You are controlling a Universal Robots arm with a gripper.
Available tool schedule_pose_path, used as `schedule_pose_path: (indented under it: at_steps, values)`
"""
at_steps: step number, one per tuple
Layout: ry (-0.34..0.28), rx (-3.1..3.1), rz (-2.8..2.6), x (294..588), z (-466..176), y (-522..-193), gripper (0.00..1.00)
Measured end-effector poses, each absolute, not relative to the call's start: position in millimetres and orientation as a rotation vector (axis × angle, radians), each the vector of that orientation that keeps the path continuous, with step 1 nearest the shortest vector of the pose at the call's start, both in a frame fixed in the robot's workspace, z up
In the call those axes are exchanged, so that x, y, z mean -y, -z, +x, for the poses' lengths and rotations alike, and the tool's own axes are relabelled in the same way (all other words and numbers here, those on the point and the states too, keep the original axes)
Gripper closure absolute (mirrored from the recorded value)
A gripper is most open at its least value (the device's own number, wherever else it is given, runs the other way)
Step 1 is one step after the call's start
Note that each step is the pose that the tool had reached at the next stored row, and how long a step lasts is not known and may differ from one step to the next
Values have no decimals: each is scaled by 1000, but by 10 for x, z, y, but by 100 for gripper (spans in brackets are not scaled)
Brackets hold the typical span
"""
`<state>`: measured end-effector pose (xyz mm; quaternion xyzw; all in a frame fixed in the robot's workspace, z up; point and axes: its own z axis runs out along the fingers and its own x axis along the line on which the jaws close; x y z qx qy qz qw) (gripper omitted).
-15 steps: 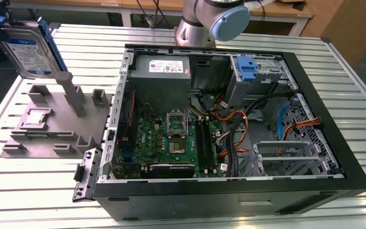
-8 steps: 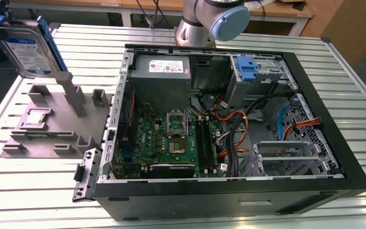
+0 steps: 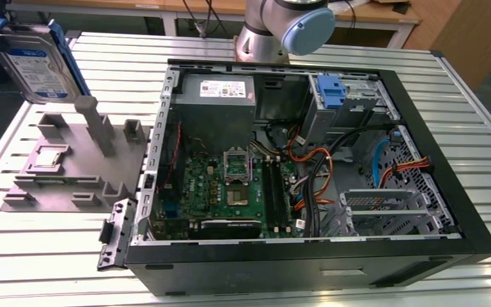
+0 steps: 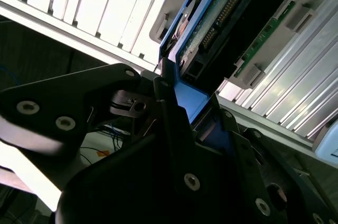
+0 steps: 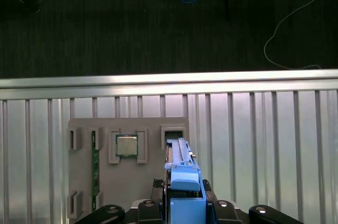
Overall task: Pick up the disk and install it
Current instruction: 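Pick up the disk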
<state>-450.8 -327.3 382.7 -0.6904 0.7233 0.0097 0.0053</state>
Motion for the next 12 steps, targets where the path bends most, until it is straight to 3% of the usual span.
schedule_pose_path:
  at_steps: [12]
  values:
    - [-30,-2265,-2162,3273,-4507,-3916,64]
